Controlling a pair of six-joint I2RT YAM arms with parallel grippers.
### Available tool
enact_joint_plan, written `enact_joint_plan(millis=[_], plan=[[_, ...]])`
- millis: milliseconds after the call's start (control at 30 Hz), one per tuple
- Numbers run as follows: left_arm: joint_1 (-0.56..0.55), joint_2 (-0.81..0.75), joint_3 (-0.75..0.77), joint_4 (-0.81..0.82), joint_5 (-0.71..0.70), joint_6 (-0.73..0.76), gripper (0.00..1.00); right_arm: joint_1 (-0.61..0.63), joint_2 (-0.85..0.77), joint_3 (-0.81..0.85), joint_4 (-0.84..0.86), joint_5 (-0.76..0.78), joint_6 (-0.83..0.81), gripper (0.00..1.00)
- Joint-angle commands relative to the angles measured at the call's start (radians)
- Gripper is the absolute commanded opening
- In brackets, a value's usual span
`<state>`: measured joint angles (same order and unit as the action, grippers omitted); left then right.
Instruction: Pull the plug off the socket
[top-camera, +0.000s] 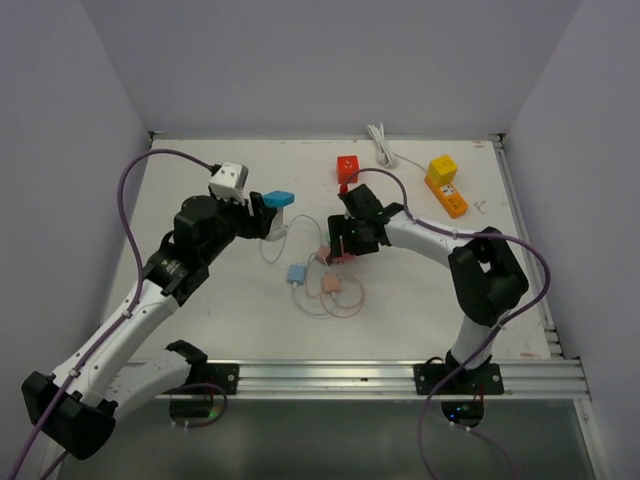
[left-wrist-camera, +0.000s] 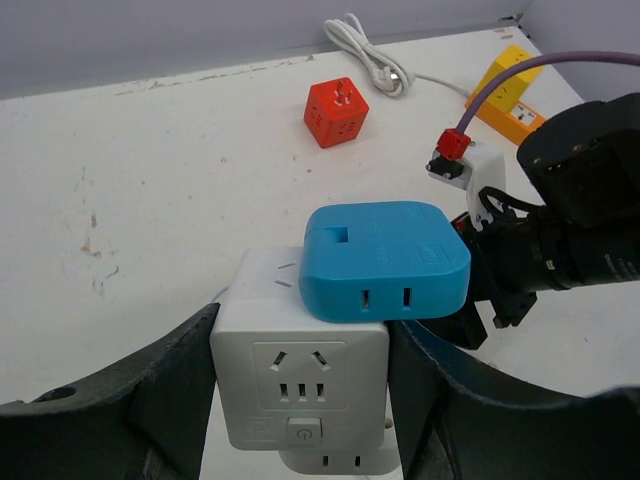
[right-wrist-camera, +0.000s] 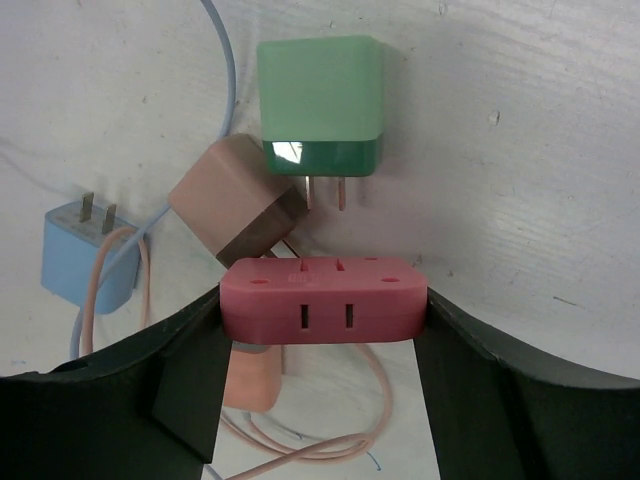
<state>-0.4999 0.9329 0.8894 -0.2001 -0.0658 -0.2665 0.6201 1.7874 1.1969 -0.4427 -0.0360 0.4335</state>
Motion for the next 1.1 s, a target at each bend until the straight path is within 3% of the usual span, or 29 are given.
enact_joint_plan(millis=[0,133,433,767,1067], plan=[[0.001,-0.019,-0.023,0.096,0.06,0.079,0.0,-0.008,-0.034,0.027,0.021,-0.002,-0.016,0.71],[0.001,-0.043,-0.102,0.152,0.061,0.098,0.0,-0.008,-0.141,-0.009,0.1,-0.022,-0.042,0.82],[0.001,-0.055,-0.13,0.146,0.087,0.107,0.0,0.015,-0.384,-0.109,0.344,-0.169,-0.127,0.82],[0.001,-0.051,-0.132,0.146,0.121,0.102,0.0,0.142,-0.346,-0.042,0.424,-0.245,-0.19,0.83],[0.001,-0.042,-0.133,0.156,0.207,0.104,0.0,0.153,-0.309,0.004,0.437,-0.101,-0.19,0.83]])
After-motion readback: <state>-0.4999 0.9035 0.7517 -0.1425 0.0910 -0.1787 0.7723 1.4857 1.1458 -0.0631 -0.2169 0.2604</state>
